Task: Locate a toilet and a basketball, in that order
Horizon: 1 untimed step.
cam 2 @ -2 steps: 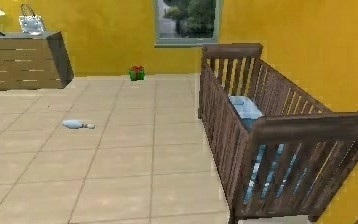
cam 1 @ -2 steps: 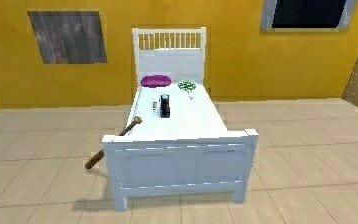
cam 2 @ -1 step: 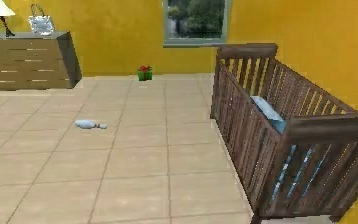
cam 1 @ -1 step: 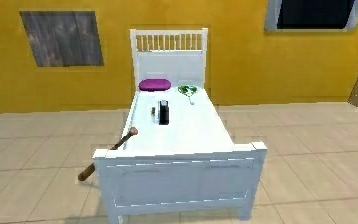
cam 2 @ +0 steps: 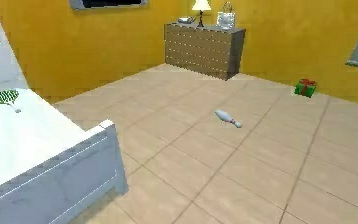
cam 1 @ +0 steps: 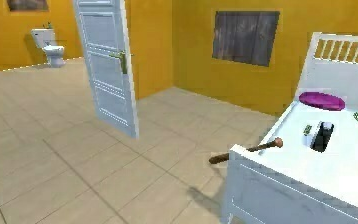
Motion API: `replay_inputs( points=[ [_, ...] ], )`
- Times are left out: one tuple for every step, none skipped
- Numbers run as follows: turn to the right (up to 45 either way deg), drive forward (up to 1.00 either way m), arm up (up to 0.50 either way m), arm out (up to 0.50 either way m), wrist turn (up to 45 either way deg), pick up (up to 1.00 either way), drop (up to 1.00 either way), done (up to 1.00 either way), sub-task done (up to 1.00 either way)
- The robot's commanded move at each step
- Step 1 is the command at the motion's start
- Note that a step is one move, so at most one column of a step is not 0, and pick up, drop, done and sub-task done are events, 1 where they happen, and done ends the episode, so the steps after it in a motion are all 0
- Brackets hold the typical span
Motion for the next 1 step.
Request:
replay_inputs(
  points=[
    [-33.0, 0.00, 0.00, 0.00, 0.0, 0.00, 0.00, 0.00, 0.00]
  ],
)
